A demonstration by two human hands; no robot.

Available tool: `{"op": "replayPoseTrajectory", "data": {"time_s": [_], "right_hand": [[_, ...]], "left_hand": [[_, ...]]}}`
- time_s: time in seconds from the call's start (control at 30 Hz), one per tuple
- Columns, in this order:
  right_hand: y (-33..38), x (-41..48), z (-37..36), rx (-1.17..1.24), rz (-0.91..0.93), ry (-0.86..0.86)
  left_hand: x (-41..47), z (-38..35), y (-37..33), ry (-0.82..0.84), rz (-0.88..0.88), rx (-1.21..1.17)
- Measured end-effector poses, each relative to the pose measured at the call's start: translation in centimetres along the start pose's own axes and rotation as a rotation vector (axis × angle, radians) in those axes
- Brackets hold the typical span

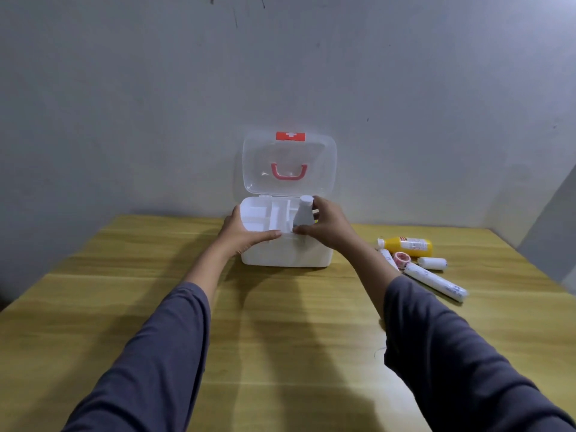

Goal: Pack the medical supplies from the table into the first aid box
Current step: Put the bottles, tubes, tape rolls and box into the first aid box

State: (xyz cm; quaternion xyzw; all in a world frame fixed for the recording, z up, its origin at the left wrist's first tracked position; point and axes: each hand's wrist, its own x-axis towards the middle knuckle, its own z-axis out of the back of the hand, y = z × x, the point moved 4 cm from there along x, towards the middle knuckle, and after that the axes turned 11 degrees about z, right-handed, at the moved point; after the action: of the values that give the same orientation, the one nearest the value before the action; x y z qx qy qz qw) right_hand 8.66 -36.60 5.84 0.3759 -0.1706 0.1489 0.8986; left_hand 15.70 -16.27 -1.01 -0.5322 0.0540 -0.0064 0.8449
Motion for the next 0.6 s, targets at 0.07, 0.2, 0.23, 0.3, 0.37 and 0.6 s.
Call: {"op": "replayPoseTrajectory", "data": {"time_s": [0.07, 0.2, 0.23, 0.3, 0.37, 0.6], "right_hand": [[-0.1, 0.3, -0.3, 0.014, -0.018, 0.032], [0.0, 0.7, -0.3, -0.043, 0.004, 0.081], [0.0, 0.8, -0.3, -0.047, 0.006, 0.081], [0.0, 0.9, -0.4, -0.050, 0.005, 0.087], [-0.1, 0.9, -0.3, -0.052, 0.015, 0.112], [-3.6, 0.1, 5.7, 0.028, -0.003, -0.184]], "left_hand": [[0.0, 0.0, 0.1, 0.000, -0.005, -0.002], [-0.4, 0.0, -0.1, -0.007, -0.005, 0.012], [-0.7, 0.0, -0.4, -0.012, -0.006, 0.014], [-1.0, 0.0, -0.8, -0.019, -0.024, 0.008], [-1.0, 0.0, -0.9, -0.016, -0.034, 0.004], [-1.0, 0.0, -0.5, -0.028, -0.013, -0.011]]}}
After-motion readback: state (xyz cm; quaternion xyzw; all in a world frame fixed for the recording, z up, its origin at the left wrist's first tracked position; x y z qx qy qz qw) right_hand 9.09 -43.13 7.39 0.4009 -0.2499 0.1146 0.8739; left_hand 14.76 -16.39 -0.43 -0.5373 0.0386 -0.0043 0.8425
